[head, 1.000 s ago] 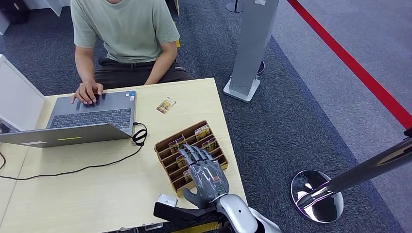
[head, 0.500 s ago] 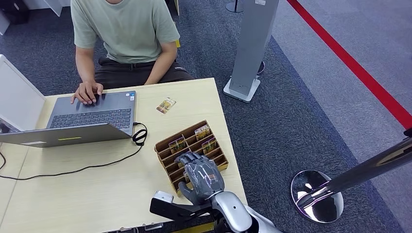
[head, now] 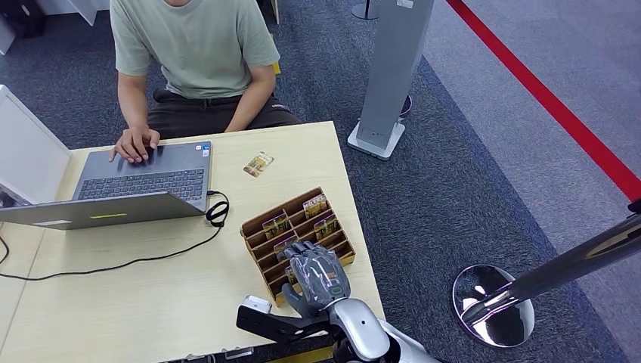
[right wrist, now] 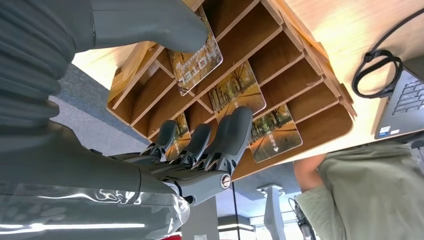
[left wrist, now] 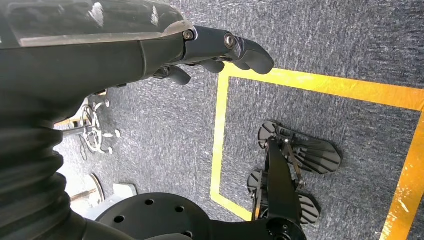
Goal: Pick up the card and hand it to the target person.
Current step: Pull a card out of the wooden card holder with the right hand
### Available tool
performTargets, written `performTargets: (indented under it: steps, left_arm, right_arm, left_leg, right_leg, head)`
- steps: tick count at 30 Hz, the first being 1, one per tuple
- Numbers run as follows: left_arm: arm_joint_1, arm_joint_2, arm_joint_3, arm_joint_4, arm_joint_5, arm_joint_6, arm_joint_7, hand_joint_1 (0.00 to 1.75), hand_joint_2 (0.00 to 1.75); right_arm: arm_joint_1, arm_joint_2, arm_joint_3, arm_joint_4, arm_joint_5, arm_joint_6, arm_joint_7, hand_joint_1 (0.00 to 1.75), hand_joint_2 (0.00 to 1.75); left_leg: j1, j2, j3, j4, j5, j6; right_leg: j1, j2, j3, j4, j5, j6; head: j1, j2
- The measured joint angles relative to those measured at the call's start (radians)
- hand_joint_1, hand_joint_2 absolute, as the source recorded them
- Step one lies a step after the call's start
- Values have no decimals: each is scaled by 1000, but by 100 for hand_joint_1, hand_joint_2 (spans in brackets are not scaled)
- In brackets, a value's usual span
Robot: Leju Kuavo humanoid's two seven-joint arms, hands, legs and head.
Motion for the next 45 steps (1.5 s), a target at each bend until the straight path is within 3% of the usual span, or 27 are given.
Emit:
performTargets:
  steps: [34, 36, 39, 40, 45]
  left_arm:
    - [0, 0, -10, 0, -5, -10, 0, 0, 175]
    - [0, 0, -10, 0, -5, -10, 0, 0, 175]
    - [0, 0, -12, 0, -5, -10, 0, 0, 175]
    - [0, 0, -12, 0, -5, -10, 0, 0, 175]
    - [0, 0, -12, 0, -4, -9, 0, 0, 175]
  right_arm:
    - [-12, 14, 1, 125, -46, -12, -13, 78, 175]
    - [-12, 15, 1, 130, -48, -13, -14, 92, 175]
    - [-13, 16, 0, 140, -51, -13, -15, 140, 175]
    - [-14, 16, 0, 143, -51, -14, -15, 147, 175]
    - [-18, 17, 0, 150, -55, -15, -21, 153, 175]
  left_leg:
    - [0, 0, 0, 0, 0, 0]
    - [0, 0, 0, 0, 0, 0]
    - [0, 0, 0, 0, 0, 0]
    - [0, 0, 0, 0, 0, 0]
    - [0, 0, 0, 0, 0, 0]
  right_leg:
    - [0, 0, 0, 0, 0, 0]
    - [0, 0, 0, 0, 0, 0]
    - [0, 0, 0, 0, 0, 0]
    - [0, 0, 0, 0, 0, 0]
    - [0, 0, 0, 0, 0, 0]
  head:
    - [0, 0]
    - [0, 0]
    - [0, 0]
    - [0, 0]
    - [0, 0]
